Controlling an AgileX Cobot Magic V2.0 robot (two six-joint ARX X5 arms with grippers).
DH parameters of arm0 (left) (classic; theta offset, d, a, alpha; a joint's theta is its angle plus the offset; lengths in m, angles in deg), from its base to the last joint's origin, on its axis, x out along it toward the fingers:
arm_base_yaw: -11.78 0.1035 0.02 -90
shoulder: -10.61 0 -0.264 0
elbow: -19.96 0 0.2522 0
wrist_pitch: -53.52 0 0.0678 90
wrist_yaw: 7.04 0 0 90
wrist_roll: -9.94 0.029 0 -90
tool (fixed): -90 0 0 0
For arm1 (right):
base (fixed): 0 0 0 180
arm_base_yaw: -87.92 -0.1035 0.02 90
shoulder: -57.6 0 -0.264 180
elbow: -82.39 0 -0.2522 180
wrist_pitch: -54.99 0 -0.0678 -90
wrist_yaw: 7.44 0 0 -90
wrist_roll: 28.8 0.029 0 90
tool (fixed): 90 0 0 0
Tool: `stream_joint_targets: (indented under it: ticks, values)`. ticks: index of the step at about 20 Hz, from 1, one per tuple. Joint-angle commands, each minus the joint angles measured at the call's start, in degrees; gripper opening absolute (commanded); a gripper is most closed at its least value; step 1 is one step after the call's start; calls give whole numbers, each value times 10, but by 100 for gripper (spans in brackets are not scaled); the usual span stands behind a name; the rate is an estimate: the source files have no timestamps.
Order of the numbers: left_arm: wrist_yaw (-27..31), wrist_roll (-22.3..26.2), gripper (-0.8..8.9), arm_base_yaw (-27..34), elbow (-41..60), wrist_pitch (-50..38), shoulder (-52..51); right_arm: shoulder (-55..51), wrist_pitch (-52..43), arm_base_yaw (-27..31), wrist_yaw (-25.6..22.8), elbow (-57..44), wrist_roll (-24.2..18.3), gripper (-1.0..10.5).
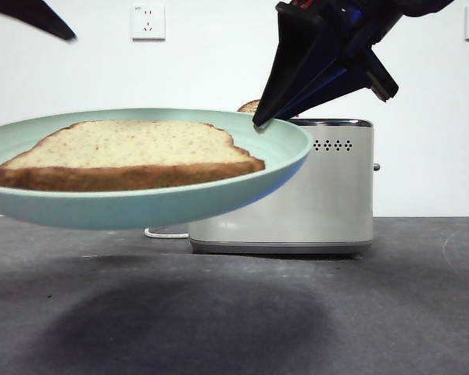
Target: Take the bread from the toaster,put the bread on the plate,put the plate on the table
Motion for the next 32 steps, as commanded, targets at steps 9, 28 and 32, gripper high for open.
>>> stream_joint_targets:
  ticks: [9, 28, 32]
  values:
    - [203, 43, -8, -1, -35, 200, -179, 1, -7, 87, 4, 0, 2, -17]
    - [209, 46, -8, -2, -34, 220, -260, 12, 134, 333, 4, 0, -89, -17]
    - [184, 45, -8, -3, -34, 189, -260, 40, 136, 341, 5, 0, -93, -17]
